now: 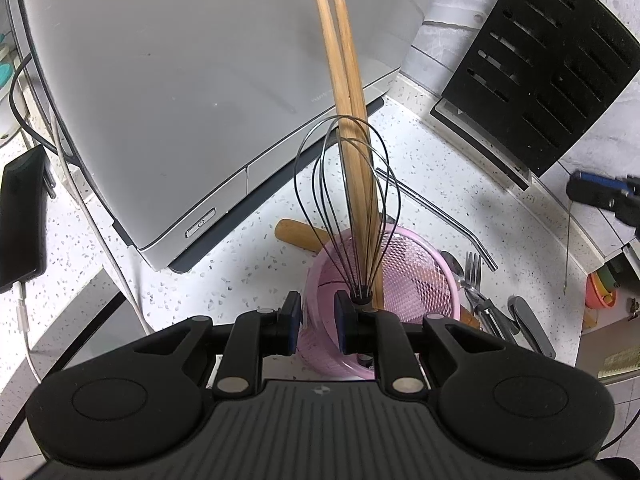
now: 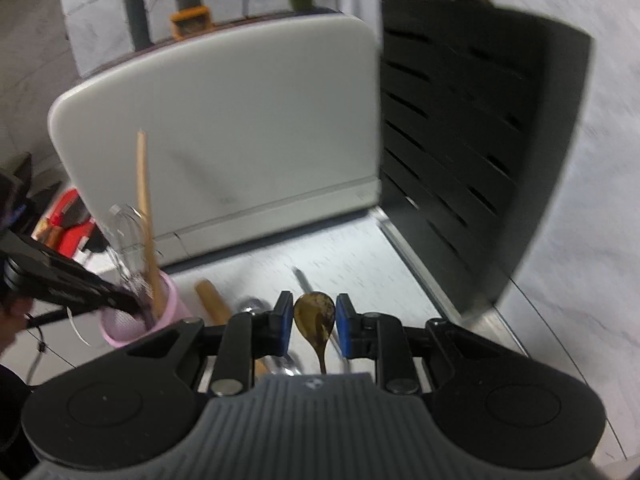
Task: Organize utensils
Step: 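Lift the gold spoon with the right gripper over the pink cup, then lower the gold spoon into the pink cup and open the right gripper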
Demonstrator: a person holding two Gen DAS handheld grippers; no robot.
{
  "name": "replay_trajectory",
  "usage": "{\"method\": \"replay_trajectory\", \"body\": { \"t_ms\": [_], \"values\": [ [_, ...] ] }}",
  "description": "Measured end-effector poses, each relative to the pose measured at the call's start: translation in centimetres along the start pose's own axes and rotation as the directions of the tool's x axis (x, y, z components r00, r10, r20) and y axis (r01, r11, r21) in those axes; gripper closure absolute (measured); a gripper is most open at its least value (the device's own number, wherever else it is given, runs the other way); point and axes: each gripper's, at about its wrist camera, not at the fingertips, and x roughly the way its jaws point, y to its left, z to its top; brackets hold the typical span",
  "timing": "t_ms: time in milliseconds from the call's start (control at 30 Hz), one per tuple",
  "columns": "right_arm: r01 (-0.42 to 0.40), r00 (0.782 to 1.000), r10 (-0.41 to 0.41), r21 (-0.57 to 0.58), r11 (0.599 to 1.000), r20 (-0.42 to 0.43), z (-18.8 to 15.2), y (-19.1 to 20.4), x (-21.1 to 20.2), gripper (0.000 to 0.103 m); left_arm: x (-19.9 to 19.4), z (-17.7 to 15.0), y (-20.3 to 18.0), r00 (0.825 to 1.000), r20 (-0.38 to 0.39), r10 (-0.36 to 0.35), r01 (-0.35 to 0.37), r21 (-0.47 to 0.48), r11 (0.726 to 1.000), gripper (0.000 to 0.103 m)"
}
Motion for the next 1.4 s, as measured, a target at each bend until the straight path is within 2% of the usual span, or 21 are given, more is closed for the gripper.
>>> {"method": "replay_trajectory", "body": {
  "t_ms": [200, 333, 500, 767, 1033, 1167, 1267, 1400],
  "values": [
    [-0.083, 0.993, 0.082, 0.005, 0.997, 0.088, 2.3, 2.7, 0.0, 0.083, -0.1, 0.0, 0.0, 1.0, 0.003, 0.0, 0.0, 0.0, 1.0, 0.084],
    [-0.164, 0.976, 0.155, 0.047, 0.985, 0.153, 3.3, 4.4, 0.3, 0.083, -0.2, 0.0, -0.1, 1.0, 0.003, -0.001, 0.001, 0.0, 1.0, 0.084],
    [-0.228, 0.956, 0.209, 0.073, 0.971, 0.207, 4.0, 6.4, 1.1, 0.083, -0.2, 0.0, -0.1, 1.0, 0.004, -0.002, 0.002, -0.001, 1.0, 0.084],
    [-0.261, 0.948, 0.251, 0.027, 0.965, 0.195, 3.9, 9.2, 3.1, 0.083, -0.2, 0.0, -0.1, 1.0, 0.004, -0.001, 0.001, -0.001, 1.0, 0.084],
    [-0.286, 0.941, 0.273, 0.039, 0.957, 0.198, 2.3, 9.2, 4.8, 0.083, -0.3, 0.0, -0.2, 1.0, 0.003, -0.002, 0.002, 0.003, 1.0, 0.084],
    [-0.303, 0.935, 0.291, 0.031, 0.952, 0.2, 1.7, 9.4, 5.1, 0.083, -0.2, 0.0, -0.2, 1.0, 0.002, -0.001, 0.001, 0.0, 1.0, 0.084],
    [-0.304, 0.939, 0.299, -0.002, 0.953, 0.17, 1.3, 9.6, 5.0, 0.083, -0.1, 0.0, -0.2, 1.0, 0.001, 0.0, 0.0, -0.001, 1.0, 0.084],
    [-0.312, 0.936, 0.315, -0.044, 0.949, 0.159, 0.6, 9.3, 3.8, 0.083, -0.1, 0.0, -0.2, 1.0, 0.002, -0.002, 0.002, -0.001, 1.0, 0.084]
  ]
}}
